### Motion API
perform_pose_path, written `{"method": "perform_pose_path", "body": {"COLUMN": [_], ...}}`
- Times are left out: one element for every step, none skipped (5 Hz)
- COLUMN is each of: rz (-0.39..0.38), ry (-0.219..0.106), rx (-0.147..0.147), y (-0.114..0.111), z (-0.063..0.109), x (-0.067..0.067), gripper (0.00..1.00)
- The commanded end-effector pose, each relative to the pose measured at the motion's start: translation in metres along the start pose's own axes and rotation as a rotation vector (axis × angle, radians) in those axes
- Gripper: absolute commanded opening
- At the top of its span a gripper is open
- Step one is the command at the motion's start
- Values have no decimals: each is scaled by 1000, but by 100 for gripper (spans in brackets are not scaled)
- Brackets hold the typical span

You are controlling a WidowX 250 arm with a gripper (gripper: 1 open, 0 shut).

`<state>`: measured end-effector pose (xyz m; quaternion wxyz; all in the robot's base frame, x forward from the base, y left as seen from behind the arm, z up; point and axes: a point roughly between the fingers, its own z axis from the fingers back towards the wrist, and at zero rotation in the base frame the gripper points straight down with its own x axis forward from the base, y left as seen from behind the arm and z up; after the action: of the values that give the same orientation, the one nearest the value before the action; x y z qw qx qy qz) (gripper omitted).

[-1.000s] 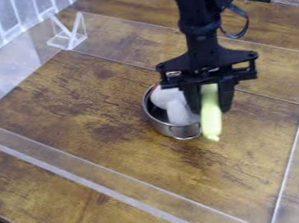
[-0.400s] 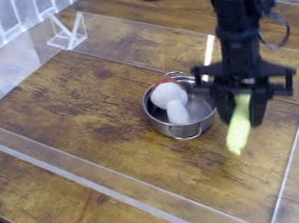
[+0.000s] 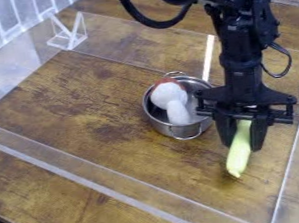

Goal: Move the green spoon to the right

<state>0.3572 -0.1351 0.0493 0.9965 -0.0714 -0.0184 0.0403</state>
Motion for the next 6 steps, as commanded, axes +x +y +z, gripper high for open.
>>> {"method": "perform_pose_path", "body": {"rz": [-86,-159,-186,-199,-203,-226], "ry": [-16,-1,13,22,26,34], "rx": [-25,-39,-45,-42,-44,-64], "y": [-11,-21,-11,-2,3,6], "z": [14,18,30,40,56,64], "x": [2,4,7,7,19,26], "gripper": [0,0,0,0,0,100]}}
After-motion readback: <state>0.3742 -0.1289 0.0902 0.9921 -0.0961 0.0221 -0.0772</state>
